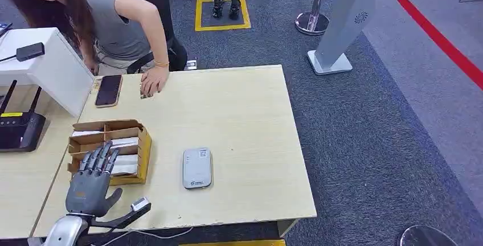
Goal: Pass the card to the sensor for recognition and then transmit it.
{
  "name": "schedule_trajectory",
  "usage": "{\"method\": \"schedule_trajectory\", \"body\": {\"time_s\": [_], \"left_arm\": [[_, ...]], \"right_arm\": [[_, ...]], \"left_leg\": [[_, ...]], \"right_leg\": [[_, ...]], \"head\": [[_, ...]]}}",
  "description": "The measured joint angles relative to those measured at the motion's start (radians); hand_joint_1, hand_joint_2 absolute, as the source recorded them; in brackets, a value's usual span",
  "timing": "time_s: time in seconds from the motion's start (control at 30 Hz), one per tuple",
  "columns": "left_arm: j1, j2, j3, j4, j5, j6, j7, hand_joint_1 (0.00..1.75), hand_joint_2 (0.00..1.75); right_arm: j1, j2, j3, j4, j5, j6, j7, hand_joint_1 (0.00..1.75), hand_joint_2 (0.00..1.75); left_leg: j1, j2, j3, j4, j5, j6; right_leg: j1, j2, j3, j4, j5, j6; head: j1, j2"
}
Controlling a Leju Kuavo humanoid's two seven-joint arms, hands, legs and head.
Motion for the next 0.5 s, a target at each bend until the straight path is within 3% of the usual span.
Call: {"method": "schedule_trajectory", "body": {"time_s": [0.47, 0.5], "left_arm": [[-0.003, -0.009, -0.005, 0.000, 0.007, 0.018, -0.008, 0.00, 1.75], [-0.003, -0.010, -0.006, 0.000, 0.007, 0.018, -0.009, 1.75, 1.75]], "right_arm": [[0.000, 0.000, 0.009, 0.000, 0.003, -0.002, 0.000, 0.00, 0.00], [0.000, 0.000, 0.010, 0.000, 0.003, -0.002, 0.000, 0.00, 0.00]], "left_leg": [[0.000, 0.000, 0.000, 0.000, 0.000, 0.000], [0.000, 0.000, 0.000, 0.000, 0.000, 0.000]], "right_leg": [[0.000, 0.000, 0.000, 0.000, 0.000, 0.000], [0.000, 0.000, 0.000, 0.000, 0.000, 0.000]], "head": [[0.000, 0.000], [0.000, 0.000]]}}
